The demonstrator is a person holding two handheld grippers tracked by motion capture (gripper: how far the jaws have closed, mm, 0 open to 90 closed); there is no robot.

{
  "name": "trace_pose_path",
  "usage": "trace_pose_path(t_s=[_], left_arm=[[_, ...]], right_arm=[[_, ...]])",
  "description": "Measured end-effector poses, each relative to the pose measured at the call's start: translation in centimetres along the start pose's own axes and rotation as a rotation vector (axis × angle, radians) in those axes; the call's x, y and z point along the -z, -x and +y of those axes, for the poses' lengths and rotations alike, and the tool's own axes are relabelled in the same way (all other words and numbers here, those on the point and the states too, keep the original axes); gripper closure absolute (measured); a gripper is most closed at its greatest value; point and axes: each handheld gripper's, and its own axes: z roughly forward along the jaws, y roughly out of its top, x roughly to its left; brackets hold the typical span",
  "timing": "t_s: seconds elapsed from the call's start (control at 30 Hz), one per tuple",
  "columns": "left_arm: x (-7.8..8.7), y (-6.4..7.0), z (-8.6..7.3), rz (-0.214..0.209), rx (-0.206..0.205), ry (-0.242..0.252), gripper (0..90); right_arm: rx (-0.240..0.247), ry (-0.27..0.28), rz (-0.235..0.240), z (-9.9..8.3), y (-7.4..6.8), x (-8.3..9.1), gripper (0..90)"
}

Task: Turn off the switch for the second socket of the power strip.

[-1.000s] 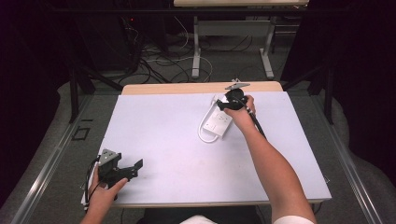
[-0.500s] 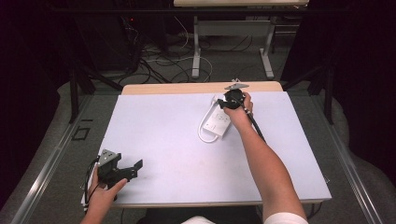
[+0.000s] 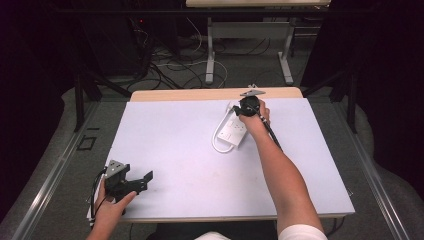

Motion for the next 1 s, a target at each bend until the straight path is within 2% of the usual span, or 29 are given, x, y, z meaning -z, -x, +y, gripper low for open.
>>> trace_pose_path(t_s=[0.27,0.73,1.0], left_arm=[[0.1,-0.1,-0.1,0.004,-0.002,-0.002,4.1],[0.2,-0.1,-0.2,0.012,0.002,-0.009,4.4],[0.2,-0.1,-0.3,0.012,0.009,-0.009,4.3]], right_arm=[[-0.014,-0.035,-0.014,-0.3,0.7,-0.4,75.1],[-0.020,-0.073,-0.007,-0.7,0.5,-1.2,89.9],[-0.025,-0.100,-0.022,-0.7,0.7,-1.3,90.0]])
